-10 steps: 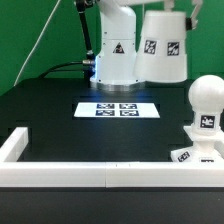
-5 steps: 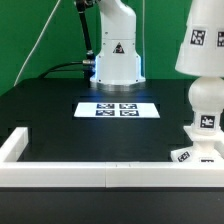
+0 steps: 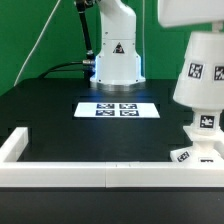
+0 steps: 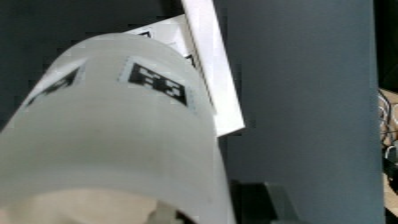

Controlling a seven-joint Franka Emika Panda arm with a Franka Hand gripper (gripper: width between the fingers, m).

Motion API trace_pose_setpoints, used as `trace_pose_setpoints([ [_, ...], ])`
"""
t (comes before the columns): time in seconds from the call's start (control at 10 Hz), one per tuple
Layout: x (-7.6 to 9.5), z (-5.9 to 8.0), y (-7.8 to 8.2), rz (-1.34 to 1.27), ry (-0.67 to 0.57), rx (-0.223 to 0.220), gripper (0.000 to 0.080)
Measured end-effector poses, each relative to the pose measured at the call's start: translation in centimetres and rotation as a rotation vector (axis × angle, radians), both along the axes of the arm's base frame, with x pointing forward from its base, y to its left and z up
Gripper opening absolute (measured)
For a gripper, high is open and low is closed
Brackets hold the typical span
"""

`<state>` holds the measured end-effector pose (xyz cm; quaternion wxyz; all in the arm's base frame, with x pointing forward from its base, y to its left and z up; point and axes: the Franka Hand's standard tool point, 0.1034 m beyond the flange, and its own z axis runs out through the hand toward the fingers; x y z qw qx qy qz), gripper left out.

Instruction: Assemble lamp

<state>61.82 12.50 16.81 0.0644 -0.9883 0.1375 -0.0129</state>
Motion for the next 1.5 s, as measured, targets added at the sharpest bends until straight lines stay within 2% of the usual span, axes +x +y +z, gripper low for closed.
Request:
trace_pose_setpoints([
  [0.5,-0.4,-2.1,0.4,0.009,0.003,-0.007,0.0044],
  [0.8,-0.4,-2.2,0.5,0.008,-0.031,-0.008,0.0044],
  [1.0,-0.4,-2.1,-0.1,0.030,-0.023,-0.010,0.0045],
  [1.1,-0.7,-1.8,-0.6,0.044,0.004,-0.010,0.0234],
  [1.3,-1.0,-1.3,-0.8,0.062,0.051,-0.016,0.0508],
  [1.4,-1.1,-0.9,-0.8,0.084,0.072,-0.033,0.0508],
  [1.5,-1.2,-0.6,-0.5,0.107,0.087,-0.051,0.0647],
])
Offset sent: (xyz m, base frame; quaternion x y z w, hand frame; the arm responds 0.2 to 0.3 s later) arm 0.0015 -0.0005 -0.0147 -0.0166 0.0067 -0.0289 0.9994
